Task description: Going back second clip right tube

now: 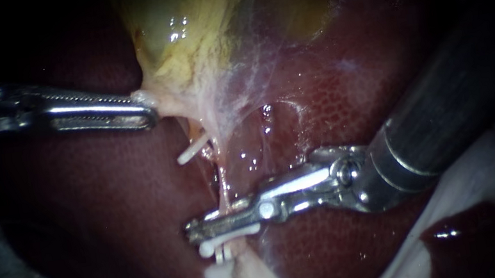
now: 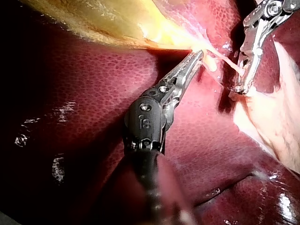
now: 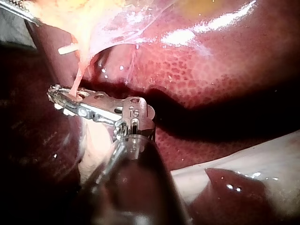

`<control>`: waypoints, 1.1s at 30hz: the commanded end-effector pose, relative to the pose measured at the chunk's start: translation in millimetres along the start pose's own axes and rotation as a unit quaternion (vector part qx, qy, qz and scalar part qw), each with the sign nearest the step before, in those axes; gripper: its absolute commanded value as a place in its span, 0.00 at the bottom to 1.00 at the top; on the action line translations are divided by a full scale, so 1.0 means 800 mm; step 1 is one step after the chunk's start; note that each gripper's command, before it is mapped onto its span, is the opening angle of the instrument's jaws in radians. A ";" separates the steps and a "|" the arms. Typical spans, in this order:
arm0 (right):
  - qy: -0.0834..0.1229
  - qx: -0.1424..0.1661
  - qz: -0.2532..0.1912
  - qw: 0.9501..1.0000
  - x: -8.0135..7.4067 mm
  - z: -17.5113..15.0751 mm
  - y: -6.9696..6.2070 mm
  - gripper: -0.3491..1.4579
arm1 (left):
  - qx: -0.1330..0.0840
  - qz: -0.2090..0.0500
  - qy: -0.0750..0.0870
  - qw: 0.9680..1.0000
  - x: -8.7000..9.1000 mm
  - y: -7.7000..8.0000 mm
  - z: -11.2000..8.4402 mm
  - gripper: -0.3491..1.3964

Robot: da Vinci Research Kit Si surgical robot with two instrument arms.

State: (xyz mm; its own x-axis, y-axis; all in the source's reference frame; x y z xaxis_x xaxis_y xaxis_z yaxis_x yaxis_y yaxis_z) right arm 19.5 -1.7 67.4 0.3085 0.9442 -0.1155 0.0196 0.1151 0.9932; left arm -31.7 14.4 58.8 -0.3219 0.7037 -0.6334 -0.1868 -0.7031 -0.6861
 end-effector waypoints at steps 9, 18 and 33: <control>-0.003 -0.048 -0.073 0.996 0.0001 0.0001 0.0003 0.44 | 0.000 0.000 0.000 1.000 0.0000 -0.0001 -0.0001 0.00; 0.027 -0.122 -0.122 0.985 0.0013 -0.0011 0.0023 0.47 | 0.000 0.000 0.000 1.000 0.0000 -0.0001 -0.0001 0.00; 0.016 -0.137 -0.155 0.978 0.0011 -0.0025 0.0025 0.47 | 0.000 0.000 0.000 1.000 -0.0001 0.0000 -0.0002 0.00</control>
State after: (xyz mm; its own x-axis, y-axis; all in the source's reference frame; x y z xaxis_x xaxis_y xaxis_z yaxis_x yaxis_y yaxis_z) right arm 17.7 -0.1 69.4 0.2986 0.8591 -0.4156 -0.1501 0.4723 0.8686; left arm -31.5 14.3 58.8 -0.3222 0.7033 -0.6337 -0.1865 -0.7034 -0.6859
